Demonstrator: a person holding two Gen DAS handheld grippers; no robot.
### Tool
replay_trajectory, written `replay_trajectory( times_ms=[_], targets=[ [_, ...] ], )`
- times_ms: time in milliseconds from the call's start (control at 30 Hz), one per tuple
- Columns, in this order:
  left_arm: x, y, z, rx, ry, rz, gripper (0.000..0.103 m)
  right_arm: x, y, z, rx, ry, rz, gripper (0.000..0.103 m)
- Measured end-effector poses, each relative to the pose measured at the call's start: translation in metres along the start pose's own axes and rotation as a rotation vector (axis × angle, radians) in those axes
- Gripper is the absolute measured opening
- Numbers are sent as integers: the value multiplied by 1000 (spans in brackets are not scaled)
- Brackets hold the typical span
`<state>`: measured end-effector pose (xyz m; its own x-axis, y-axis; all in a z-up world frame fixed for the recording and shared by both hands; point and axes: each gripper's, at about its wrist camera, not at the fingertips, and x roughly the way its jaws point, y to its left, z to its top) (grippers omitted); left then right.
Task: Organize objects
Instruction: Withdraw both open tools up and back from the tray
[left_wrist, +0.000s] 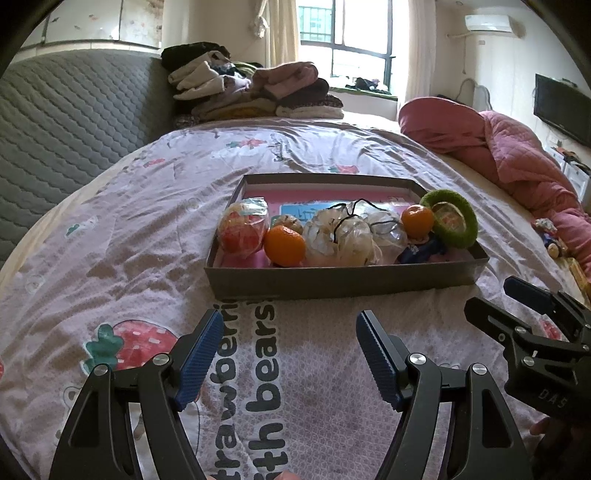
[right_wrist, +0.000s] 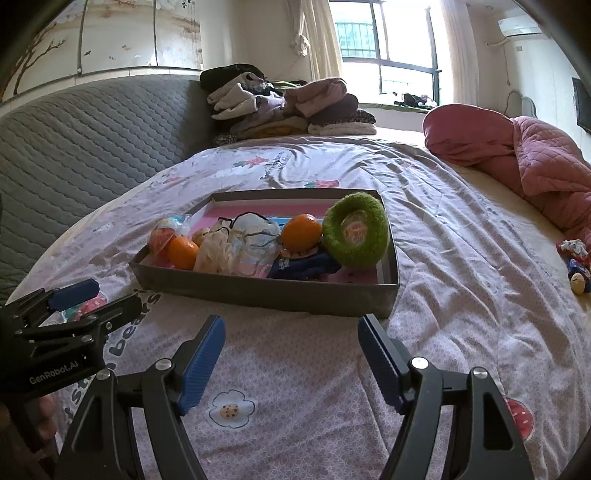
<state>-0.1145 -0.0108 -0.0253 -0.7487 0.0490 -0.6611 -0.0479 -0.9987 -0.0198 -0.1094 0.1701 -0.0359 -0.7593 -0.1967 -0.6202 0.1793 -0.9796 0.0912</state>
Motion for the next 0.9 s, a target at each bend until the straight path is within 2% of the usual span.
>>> replay_trajectory(
  times_ms=[900],
  targets=[
    [14,3,-5,2,26,8,76,13,-4,-9,12,44,-3,74]
  ],
)
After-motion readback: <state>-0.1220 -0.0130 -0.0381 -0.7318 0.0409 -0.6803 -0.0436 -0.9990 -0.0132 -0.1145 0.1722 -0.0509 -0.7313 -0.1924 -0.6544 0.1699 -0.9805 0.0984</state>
